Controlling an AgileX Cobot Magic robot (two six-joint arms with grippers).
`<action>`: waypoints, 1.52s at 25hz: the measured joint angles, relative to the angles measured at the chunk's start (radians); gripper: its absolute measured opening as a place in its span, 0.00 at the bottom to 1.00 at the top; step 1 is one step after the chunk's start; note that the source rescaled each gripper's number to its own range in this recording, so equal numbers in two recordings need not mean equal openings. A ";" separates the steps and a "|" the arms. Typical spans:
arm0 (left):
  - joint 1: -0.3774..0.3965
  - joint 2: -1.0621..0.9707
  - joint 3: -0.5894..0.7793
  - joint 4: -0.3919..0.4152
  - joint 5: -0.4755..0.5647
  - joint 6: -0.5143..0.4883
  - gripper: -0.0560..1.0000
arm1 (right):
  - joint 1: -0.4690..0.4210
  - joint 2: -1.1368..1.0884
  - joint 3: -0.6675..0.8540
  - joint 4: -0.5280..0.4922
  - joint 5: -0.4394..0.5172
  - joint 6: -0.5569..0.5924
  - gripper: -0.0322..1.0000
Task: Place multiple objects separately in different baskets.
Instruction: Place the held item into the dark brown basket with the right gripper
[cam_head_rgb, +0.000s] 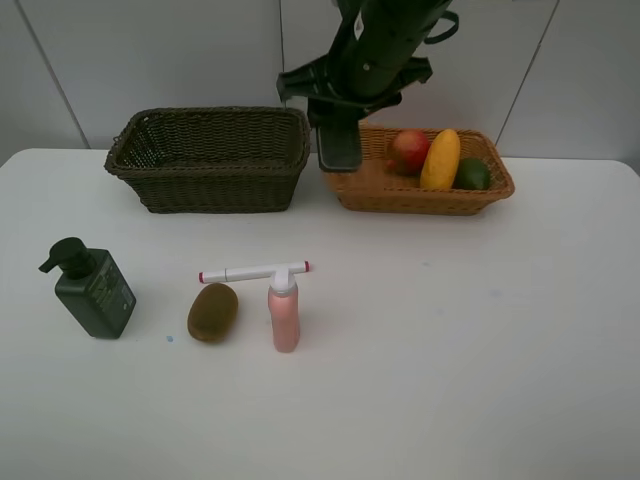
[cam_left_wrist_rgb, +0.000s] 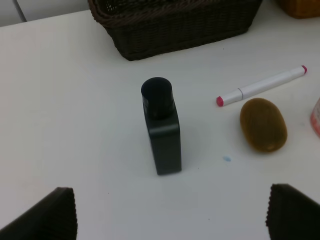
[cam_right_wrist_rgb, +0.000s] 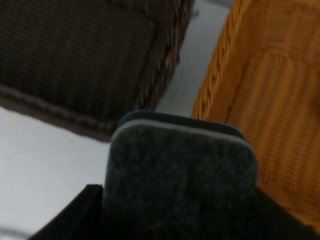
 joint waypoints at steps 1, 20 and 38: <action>0.000 0.000 0.000 0.000 0.000 0.000 1.00 | 0.000 0.000 -0.016 0.000 -0.016 -0.005 0.03; 0.000 0.000 0.000 0.000 0.000 0.000 1.00 | 0.000 0.087 -0.096 0.001 -0.385 -0.031 0.03; 0.000 0.000 0.000 0.000 0.000 0.000 1.00 | 0.000 0.437 -0.396 0.041 -0.462 -0.054 0.03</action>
